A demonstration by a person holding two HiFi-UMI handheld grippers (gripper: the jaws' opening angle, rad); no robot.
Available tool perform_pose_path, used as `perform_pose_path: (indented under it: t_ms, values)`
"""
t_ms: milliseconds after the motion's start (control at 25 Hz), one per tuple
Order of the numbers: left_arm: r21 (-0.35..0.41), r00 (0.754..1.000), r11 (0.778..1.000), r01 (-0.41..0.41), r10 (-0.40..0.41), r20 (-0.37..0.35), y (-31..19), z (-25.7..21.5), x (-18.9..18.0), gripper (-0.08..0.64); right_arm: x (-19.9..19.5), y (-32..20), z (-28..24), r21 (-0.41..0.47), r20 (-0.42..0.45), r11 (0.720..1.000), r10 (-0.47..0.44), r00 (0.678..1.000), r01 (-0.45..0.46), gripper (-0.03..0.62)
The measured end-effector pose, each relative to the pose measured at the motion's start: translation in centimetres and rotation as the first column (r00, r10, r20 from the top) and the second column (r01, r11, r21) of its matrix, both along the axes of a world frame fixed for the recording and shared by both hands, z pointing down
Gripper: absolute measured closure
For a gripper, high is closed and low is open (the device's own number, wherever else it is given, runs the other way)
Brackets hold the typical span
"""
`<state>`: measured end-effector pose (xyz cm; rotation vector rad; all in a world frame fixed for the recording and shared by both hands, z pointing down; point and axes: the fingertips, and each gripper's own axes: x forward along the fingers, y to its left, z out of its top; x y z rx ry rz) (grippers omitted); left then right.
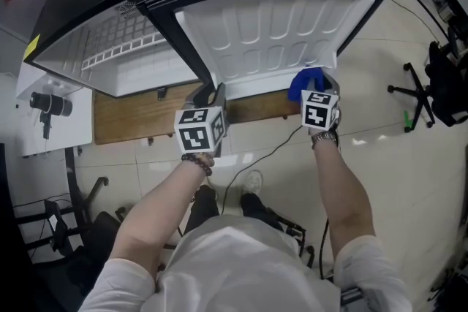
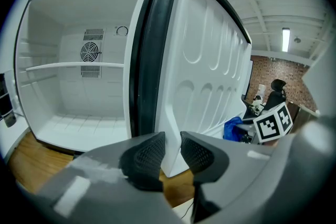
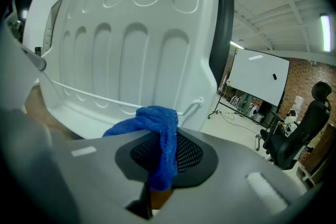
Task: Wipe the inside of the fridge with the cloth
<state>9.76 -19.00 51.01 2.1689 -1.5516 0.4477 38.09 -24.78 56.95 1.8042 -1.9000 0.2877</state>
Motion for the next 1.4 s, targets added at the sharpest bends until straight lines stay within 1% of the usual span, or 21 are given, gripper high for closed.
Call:
perform_pose_path:
  t_ms: [200, 320, 480, 600, 720, 840, 1000, 1240, 1400]
  values:
    - [-0.006, 1.000, 1.000, 0.000, 0.000, -0.012, 0.0, 0.1, 0.0, 0.465, -0.1, 2.2, -1.9, 0.044, 0.033, 0.999, -0.016, 0.999, 0.014, 0.543]
    - [-0.007, 1.000, 1.000, -0.001, 0.000, -0.016, 0.0, 0.1, 0.0, 0.465, -0.9, 3.6, -3.2, 0.075, 0.056, 0.997, -0.040, 0.998, 0.036, 0.543]
    - [-0.008, 1.000, 1.000, -0.002, 0.002, -0.024, 0.0, 0.1, 0.0, 0.465, -3.0, 5.1, -4.9, 0.114, 0.074, 0.990, -0.097, 0.993, 0.088, 0.543]
    - [-0.010, 0.999, 1.000, -0.006, 0.006, -0.035, 0.0, 0.1, 0.0, 0.465, -5.6, 5.7, -6.8, 0.156, 0.101, 0.978, -0.157, 0.982, 0.140, 0.543]
    - [-0.013, 0.999, 1.000, -0.011, 0.011, -0.040, 0.0, 0.1, 0.1, 0.465, -8.8, 6.2, -8.6, 0.190, 0.124, 0.961, -0.226, 0.966, 0.200, 0.543]
    - [-0.017, 0.999, 1.000, -0.014, 0.013, -0.044, 0.0, 0.2, 0.1, 0.465, -12.6, 6.5, -10.3, 0.223, 0.142, 0.937, -0.304, 0.942, 0.269, 0.543]
    - [-0.026, 0.998, 0.999, -0.024, 0.022, -0.060, 0.0, 0.2, 0.0, 0.462, -16.9, 6.7, -11.2, 0.241, 0.150, 0.906, -0.389, 0.909, 0.348, 0.543]
    - [-0.039, 0.995, 0.998, -0.050, 0.046, -0.088, 0.2, 0.2, 0.2, 0.459, -21.3, 6.5, -10.1, 0.215, 0.155, 0.873, -0.474, 0.867, 0.439, 0.543]
    - [-0.038, 0.992, 0.997, -0.068, 0.063, -0.111, 0.6, 0.2, 0.1, 0.460, -23.2, 6.0, -8.4, 0.166, 0.155, 0.861, -0.504, 0.850, 0.481, 0.543]
